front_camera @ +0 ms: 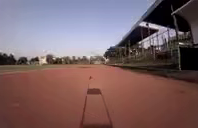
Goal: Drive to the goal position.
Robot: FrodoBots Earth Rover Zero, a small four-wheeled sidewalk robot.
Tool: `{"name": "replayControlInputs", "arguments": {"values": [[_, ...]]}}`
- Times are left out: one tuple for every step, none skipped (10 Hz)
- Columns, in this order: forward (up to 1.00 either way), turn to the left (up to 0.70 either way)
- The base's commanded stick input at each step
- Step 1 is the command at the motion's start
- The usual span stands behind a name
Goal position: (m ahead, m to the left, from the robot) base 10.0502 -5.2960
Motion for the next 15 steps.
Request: {"name": "replayControlInputs", "arguments": {"values": [[0.70, -0.14], [0.70, 0.00], [0.70, 0.00], [0.70, 0.00], [0.70, 0.00], [0.70, 0.00], [0.70, 0.00], [0.70, 0.00], [0.70, 0.00], [0.70, 0.00], [0.70, 0.00], [0.70, 0.00], [0.70, 0.00], [0.70, 0.00], [0.70, 0.00]]}}
